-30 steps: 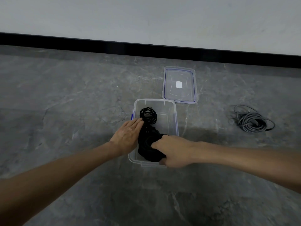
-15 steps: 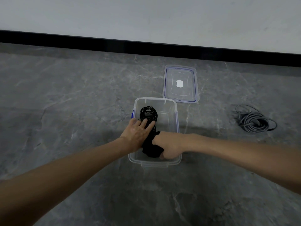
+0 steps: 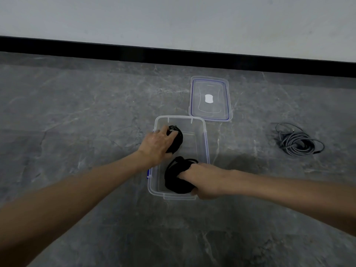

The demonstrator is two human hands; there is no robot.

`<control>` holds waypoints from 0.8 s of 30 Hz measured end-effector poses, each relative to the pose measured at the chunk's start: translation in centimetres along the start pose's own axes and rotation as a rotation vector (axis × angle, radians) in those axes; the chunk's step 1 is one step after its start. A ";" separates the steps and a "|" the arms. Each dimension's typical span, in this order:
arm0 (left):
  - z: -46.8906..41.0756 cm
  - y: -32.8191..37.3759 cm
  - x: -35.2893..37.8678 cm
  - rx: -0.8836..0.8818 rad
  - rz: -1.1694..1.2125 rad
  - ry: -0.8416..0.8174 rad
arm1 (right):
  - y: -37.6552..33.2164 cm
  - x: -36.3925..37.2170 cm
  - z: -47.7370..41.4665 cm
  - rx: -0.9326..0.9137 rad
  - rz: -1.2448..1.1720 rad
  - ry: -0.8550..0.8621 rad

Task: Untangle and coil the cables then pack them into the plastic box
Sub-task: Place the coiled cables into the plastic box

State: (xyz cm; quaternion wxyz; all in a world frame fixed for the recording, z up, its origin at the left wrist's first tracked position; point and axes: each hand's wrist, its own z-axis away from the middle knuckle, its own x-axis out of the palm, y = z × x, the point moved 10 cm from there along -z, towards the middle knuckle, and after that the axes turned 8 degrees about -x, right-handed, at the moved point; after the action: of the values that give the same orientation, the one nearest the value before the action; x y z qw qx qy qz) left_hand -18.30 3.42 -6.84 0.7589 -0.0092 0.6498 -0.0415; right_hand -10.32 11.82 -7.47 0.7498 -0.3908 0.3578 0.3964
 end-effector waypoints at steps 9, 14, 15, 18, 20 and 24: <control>-1.6 -0.8 -1.3 -0.074 0.185 0.098 | 1.6 -0.8 -4.0 0.098 0.089 0.196; -3.1 -0.8 0.6 -0.050 0.101 0.018 | 1.1 0.8 -5.9 0.046 0.168 0.198; -3.0 -0.5 1.1 -0.015 0.058 0.015 | 1.2 1.0 -6.1 0.041 0.151 0.200; -2.0 -0.3 2.1 0.034 0.022 0.012 | 1.4 1.5 -6.5 0.008 0.076 0.161; -1.2 -0.6 2.4 0.009 0.031 0.028 | 1.3 1.1 -6.2 0.019 0.021 0.158; 0.1 -1.1 2.7 -0.080 0.108 0.085 | 0.7 -2.1 -4.2 0.004 0.015 0.263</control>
State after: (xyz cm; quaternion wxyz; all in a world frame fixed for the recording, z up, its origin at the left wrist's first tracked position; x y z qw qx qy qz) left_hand -17.83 2.06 -9.41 0.7307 -0.0026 0.6822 0.0252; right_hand -12.74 7.77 -7.78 0.6941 -0.4352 0.4566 0.3469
